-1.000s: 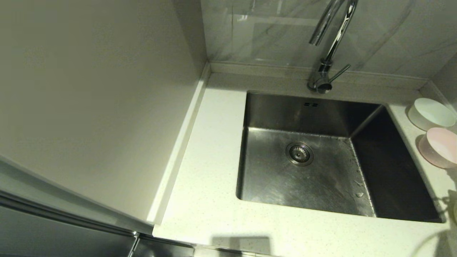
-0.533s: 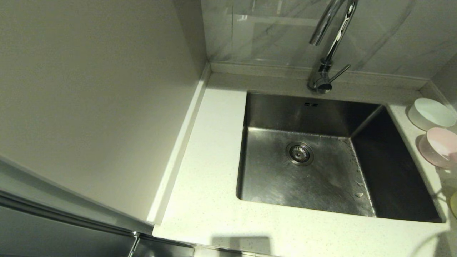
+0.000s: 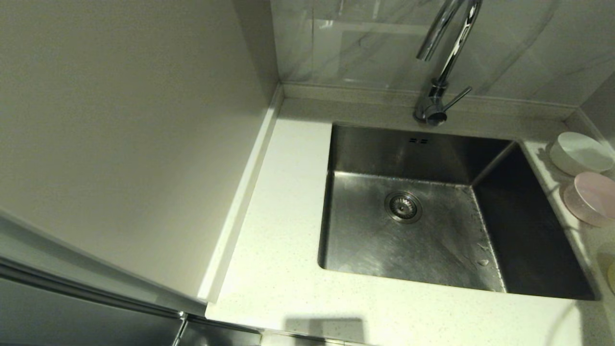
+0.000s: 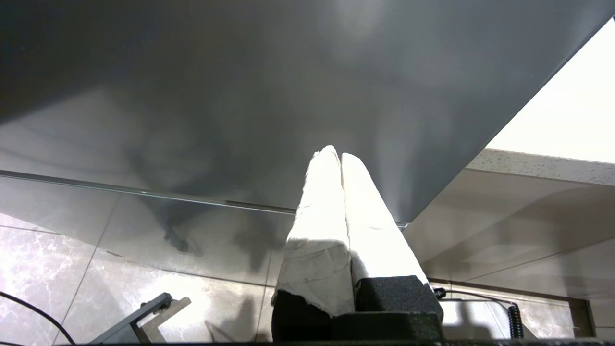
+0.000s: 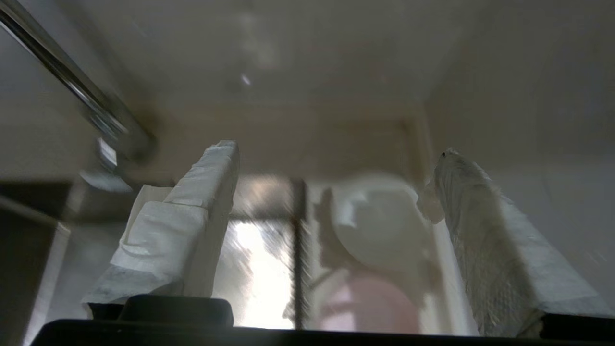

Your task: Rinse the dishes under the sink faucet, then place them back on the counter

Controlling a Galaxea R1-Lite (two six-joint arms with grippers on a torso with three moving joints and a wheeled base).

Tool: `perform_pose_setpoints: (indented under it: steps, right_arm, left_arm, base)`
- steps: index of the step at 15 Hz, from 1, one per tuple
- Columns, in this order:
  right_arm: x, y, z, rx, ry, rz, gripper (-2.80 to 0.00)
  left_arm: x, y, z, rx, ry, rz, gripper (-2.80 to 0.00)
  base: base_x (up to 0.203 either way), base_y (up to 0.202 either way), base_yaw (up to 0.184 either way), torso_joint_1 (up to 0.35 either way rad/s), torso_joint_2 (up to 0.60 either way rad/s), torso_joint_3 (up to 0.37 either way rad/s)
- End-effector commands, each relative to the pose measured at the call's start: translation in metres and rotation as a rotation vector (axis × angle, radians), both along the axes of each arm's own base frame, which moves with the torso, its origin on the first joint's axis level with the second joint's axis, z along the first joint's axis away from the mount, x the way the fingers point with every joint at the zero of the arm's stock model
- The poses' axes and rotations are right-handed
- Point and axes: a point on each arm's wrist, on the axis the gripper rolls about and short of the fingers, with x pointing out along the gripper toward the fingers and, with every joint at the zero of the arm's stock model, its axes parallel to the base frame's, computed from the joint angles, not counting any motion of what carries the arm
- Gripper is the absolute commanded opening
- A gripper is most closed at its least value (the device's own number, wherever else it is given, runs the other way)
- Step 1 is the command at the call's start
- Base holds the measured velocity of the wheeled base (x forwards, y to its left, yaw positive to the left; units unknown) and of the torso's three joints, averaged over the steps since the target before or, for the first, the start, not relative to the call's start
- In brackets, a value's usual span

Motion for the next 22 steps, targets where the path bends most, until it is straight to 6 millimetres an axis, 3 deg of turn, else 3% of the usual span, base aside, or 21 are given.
perform_pose_setpoints:
  steps: [1,2,4,7,9,15,16,22]
  right_arm:
    - [0.022,0.012,0.017,0.037,-0.038,0.072,0.00]
    - [0.028,0.033,0.012,0.147,0.028,0.137,0.00]
    - [0.035,0.084,-0.022,0.385,0.316,0.271,0.00]
    - [0.019,0.135,-0.040,0.490,0.522,0.402,0.00]
    - [0.006,0.153,-0.048,0.490,0.584,0.483,0.00]
    - [-0.019,0.156,-0.072,0.393,0.660,0.350,0.00]
    - [-0.021,0.156,-0.071,0.383,0.644,0.335,-2.80]
    - [-0.067,0.153,-0.058,0.294,0.420,0.329,-2.80]
  left_arm:
    - [0.000,0.000,0.000,-0.001,-0.002,0.000,-2.80]
    - [0.000,0.000,0.000,-0.001,-0.002,0.000,-2.80]
    - [0.000,0.000,0.000,-0.001,-0.002,0.000,-2.80]
    - [0.000,0.000,0.000,-0.001,-0.002,0.000,-2.80]
    - [0.000,0.000,0.000,-0.001,-0.002,0.000,-2.80]
    - [0.000,0.000,0.000,-0.001,-0.002,0.000,-2.80]
    - [0.000,0.000,0.000,-0.001,-0.002,0.000,-2.80]
    - [0.000,0.000,0.000,-0.001,-0.002,0.000,-2.80]
  base:
    - [0.000,0.000,0.000,0.000,0.00,0.000]
    - [0.000,0.000,0.000,0.000,0.00,0.000]
    - [0.000,0.000,0.000,0.000,0.00,0.000]
    - [0.000,0.000,0.000,0.000,0.00,0.000]
    - [0.000,0.000,0.000,0.000,0.00,0.000]
    - [0.000,0.000,0.000,0.000,0.00,0.000]
    - [0.000,0.000,0.000,0.000,0.00,0.000]
    - [0.000,0.000,0.000,0.000,0.00,0.000]
